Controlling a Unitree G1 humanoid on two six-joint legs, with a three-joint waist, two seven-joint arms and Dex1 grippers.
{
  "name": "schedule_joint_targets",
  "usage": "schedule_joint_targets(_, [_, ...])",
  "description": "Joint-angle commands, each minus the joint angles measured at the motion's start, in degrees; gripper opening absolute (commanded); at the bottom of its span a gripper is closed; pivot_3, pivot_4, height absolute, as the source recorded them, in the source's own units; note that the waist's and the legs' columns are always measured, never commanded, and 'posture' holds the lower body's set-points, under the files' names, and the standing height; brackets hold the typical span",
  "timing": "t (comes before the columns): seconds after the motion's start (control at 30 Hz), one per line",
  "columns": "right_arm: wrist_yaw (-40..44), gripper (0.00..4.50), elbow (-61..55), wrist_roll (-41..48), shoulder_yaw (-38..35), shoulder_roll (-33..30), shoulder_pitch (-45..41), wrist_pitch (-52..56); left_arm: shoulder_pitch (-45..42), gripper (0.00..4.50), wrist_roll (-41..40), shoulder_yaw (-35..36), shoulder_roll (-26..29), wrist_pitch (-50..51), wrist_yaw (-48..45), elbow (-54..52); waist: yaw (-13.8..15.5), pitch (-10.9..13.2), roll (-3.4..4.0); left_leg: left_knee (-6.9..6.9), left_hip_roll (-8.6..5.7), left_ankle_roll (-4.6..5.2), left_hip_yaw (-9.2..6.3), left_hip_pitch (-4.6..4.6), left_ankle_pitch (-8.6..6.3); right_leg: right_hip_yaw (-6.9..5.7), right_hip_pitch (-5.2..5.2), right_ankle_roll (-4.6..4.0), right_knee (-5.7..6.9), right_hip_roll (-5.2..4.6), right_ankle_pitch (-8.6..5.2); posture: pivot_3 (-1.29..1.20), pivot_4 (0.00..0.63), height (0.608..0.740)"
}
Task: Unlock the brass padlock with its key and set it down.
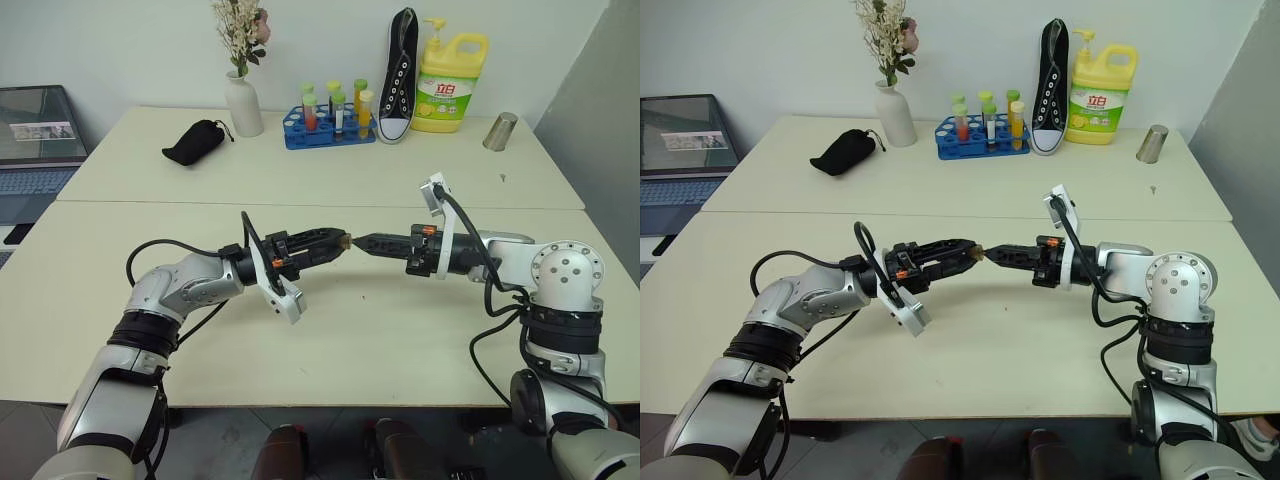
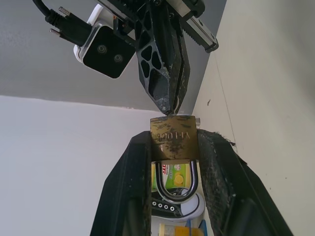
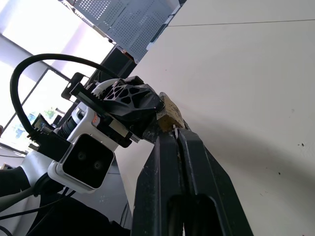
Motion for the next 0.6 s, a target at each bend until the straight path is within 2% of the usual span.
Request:
schedule_joint_targets(0.03, [-1.03, 0.0, -0.3, 3.81, -2.3, 1.3, -2.42, 1.09, -0.71, 0.96, 1.02, -0.65, 0.56, -0.13, 1.14, -1.43, -0.01, 0.0, 0.0, 0.0, 0.0, 0.0, 0.01, 0.0, 0.0, 0.0, 0.0, 0.0, 0.0, 0.0, 0.0, 0.0, 0.15, 0.74])
schedule_joint_targets(0.17, [-1.91, 0.0, -0.04, 4.93, -3.13, 1.75, -2.64, 1.91, -0.73, 0.96, 1.21, -0.93, 0.64, -0.05, 1.77, -1.15, -0.01, 0.0, 0.0, -0.01, 0.0, 0.0, 0.0, 0.0, 0.0, 0.0, 0.0, 0.0, 0.0, 0.0, 0.0, 0.0, 0.15, 0.74])
schedule_joint_targets(0.4, [3.83, 0.0, -7.69, -1.33, 4.62, -2.97, 0.37, -6.55, -0.64, 0.96, 0.77, -1.48, 0.96, 0.44, 2.17, -0.58, -0.05, 0.02, 0.02, -0.02, -0.01, 0.0, 0.01, -0.02, 0.0, -0.01, -0.03, 0.01, -0.03, 0.01, -0.01, 0.0, 0.15, 0.74])
schedule_joint_targets(0.43, [4.9, 0.38, -9.12, -2.56, 5.7, -3.56, 1.2, -8.65, -0.65, 0.96, 0.66, -1.57, 1.01, 0.55, 2.22, -0.45, -0.06, 0.02, 0.02, -0.03, 0.0, 0.0, 0.0, -0.02, 0.0, -0.01, -0.03, 0.01, -0.03, 0.01, -0.01, 0.0, 0.15, 0.74])
schedule_joint_targets(0.47, [5.73, 0.58, -10.04, -3.5, 6.53, -4.02, 1.82, -10.26, -0.66, 0.96, 0.59, -1.64, 1.05, 0.62, 2.27, -0.37, -0.05, 0.02, 0.02, -0.03, -0.01, 0.0, 0.0, -0.02, 0.0, 0.0, -0.03, 0.01, -0.03, 0.01, -0.01, 0.0, 0.15, 0.74])
schedule_joint_targets(0.6, [14.74, 1.86, -18.47, -12.11, 12.8, -13.88, 6.73, -21.17, -0.44, 0.96, -0.35, -1.8, 1.31, 0.88, 1.94, -0.47, 0.11, 0.03, 0.04, -0.03, -0.04, 0.0, 0.0, -0.04, 0.0, -0.04, -0.04, 0.02, -0.07, 0.02, -0.01, 0.0, 0.15, 0.74])
